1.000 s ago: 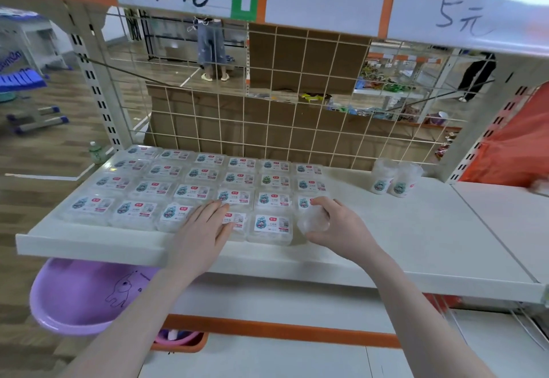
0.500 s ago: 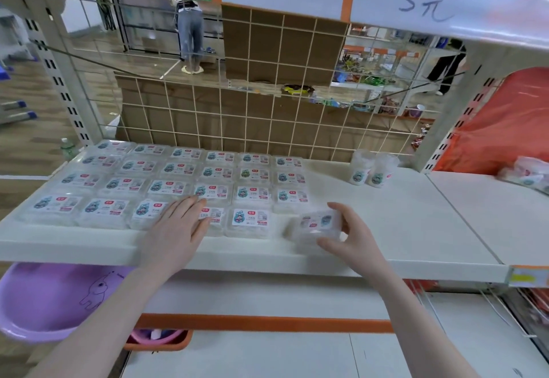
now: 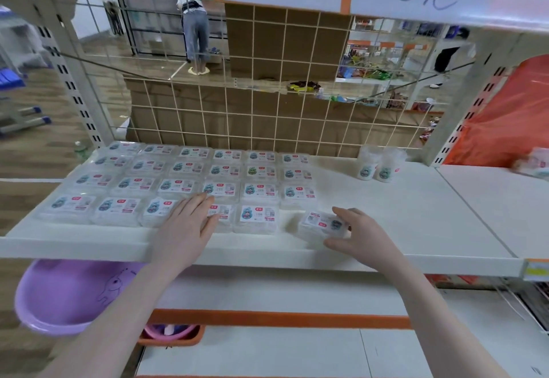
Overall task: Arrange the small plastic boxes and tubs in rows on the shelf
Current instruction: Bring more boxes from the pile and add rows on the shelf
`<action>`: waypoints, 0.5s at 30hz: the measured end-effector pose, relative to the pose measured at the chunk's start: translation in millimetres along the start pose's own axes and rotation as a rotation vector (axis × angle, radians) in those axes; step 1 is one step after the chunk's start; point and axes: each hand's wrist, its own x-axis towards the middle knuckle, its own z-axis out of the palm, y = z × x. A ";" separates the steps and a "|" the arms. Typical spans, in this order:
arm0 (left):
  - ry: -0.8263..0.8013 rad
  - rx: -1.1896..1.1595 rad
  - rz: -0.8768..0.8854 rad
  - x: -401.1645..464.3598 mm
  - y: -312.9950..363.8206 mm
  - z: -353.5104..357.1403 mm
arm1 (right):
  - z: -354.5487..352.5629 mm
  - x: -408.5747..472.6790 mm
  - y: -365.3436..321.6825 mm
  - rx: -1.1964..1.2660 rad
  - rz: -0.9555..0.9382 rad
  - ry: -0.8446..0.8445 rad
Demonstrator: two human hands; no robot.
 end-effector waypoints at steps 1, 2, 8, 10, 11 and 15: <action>0.003 0.000 -0.001 0.0 -0.5 0.3 | -1.9 -2.4 -2.4 -0.025 0.009 0.011; 0.007 0.001 0.001 0.2 -0.7 0.9 | -2.6 -5.4 -4.8 -0.053 0.022 0.022; 0.014 0.009 0.003 0.4 -1.5 2.5 | 12.6 -24.6 -17.7 -0.176 0.033 0.015; 0.022 0.015 0.005 0.4 -1.7 3.1 | 10.1 -24.2 -17.4 -0.191 0.004 -0.014; 0.023 0.019 0.007 0.5 -2.2 3.4 | 5.4 -22.5 -16.1 -0.183 -0.025 -0.044; -0.004 0.027 0.009 1.4 -4.8 5.0 | -27.3 -7.1 -12.3 -0.006 -0.142 -0.259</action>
